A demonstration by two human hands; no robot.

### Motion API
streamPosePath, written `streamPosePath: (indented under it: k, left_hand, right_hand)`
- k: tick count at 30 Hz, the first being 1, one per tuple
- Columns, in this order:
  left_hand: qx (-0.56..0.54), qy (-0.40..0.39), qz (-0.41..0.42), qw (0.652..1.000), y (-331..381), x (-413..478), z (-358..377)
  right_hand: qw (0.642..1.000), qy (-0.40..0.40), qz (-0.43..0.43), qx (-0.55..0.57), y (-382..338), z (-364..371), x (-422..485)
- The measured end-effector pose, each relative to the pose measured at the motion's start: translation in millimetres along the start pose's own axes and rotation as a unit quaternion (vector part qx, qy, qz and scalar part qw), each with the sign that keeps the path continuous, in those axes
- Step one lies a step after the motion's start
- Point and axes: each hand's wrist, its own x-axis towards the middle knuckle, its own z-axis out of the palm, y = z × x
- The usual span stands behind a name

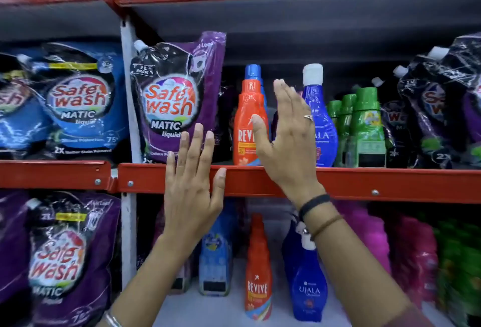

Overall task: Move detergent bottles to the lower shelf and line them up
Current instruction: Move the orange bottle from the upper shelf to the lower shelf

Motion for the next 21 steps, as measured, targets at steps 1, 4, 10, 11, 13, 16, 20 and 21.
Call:
streamPosePath:
  k: [1,4,10,11,13,16,20,21]
  left_hand:
    - [0.008,-0.001,-0.004,1.000,-5,0,-1]
    - [0.057,-0.004,-0.001,0.998,-21,-2,4]
    - [0.111,0.012,0.022,0.994,-33,-3,15]
    - [0.112,0.014,0.025,0.993,-33,-3,15]
    - [0.116,0.019,0.030,0.993,-33,-3,16]
    - [0.117,0.020,0.031,0.992,-34,-3,16]
    - [0.110,0.019,0.035,0.993,-33,-3,15]
    - [0.107,0.020,0.036,0.993,-33,-4,15]
  right_hand:
    - [1.000,-0.005,-0.002,-0.008,-3,6,3]
    - [0.996,-0.042,0.032,-0.076,-17,18,9]
    - [0.980,-0.082,0.120,-0.134,-23,25,4]
    - [0.980,-0.081,0.124,-0.135,-24,24,3]
    - [0.981,-0.070,0.126,-0.126,-26,23,2]
    - [0.988,-0.034,0.115,-0.094,-29,19,-2]
    - [0.994,0.041,0.093,-0.030,-36,10,-14]
    - [0.994,0.058,0.090,-0.020,-37,7,-16]
